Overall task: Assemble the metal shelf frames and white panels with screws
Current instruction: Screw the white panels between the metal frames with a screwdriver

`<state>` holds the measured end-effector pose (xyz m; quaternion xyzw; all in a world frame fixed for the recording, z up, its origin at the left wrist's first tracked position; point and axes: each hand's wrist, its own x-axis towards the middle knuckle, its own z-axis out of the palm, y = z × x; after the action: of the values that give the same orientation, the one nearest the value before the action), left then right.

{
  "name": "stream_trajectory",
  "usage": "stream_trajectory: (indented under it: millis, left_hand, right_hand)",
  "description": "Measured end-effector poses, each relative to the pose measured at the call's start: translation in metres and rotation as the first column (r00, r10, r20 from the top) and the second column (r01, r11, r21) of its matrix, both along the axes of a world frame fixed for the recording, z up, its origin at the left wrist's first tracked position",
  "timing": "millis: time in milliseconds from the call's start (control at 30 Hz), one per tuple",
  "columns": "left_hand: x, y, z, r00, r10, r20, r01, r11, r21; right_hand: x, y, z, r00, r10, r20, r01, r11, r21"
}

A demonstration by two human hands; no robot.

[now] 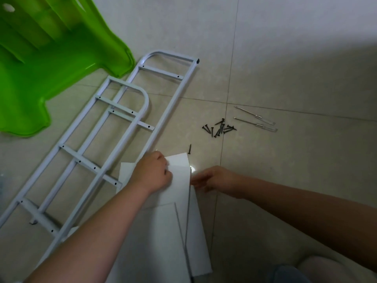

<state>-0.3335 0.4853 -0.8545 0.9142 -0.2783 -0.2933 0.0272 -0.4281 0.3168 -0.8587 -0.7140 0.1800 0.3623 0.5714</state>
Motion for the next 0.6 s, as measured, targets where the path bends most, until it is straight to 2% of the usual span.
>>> stream_trajectory:
  millis: [67, 167, 233, 333, 400, 500, 533, 600]
  left_hand:
    - [-0.001, 0.008, -0.002, 1.000, 0.004, 0.011, -0.004, 1.000, -0.011]
    - [-0.005, 0.016, -0.003, 1.000, 0.015, 0.013, -0.015, 0.999, -0.043]
    - [-0.006, 0.019, -0.005, 0.999, 0.014, 0.030, -0.012, 0.999, -0.040]
    - [-0.005, 0.024, -0.007, 0.998, -0.006, 0.066, 0.008, 1.000, -0.026]
    - [-0.006, 0.025, -0.007, 0.998, -0.010, 0.068, 0.011, 1.000, -0.020]
    - [-0.004, 0.025, -0.010, 0.997, -0.014, 0.077, 0.015, 1.000, -0.013]
    - [-0.004, 0.025, -0.010, 0.996, -0.019, 0.088, 0.020, 1.000, -0.009]
    - [-0.007, 0.024, -0.010, 0.992, -0.021, 0.125, 0.024, 0.999, -0.022]
  right_hand:
    - [0.002, -0.009, -0.006, 0.962, 0.222, 0.159, -0.163, 0.934, -0.319]
    - [0.024, -0.016, -0.019, 0.823, 0.459, 0.336, -0.157, 0.751, -0.641]
    - [0.042, -0.016, -0.031, 0.678, 0.617, 0.399, -0.141, 0.643, -0.753]
    - [0.062, -0.014, -0.037, 0.499, 0.811, 0.305, -0.242, 0.468, -0.850]
    - [0.064, -0.012, -0.032, 0.424, 0.871, 0.247, -0.282, 0.386, -0.878]
    - [0.069, -0.024, -0.019, 0.367, 0.909, 0.196, -0.180, 0.276, -0.944]
    - [0.068, -0.031, -0.015, 0.375, 0.909, 0.182, -0.138, 0.249, -0.959]
    - [0.067, -0.048, -0.014, 0.479, 0.871, 0.113, -0.122, 0.193, -0.973]
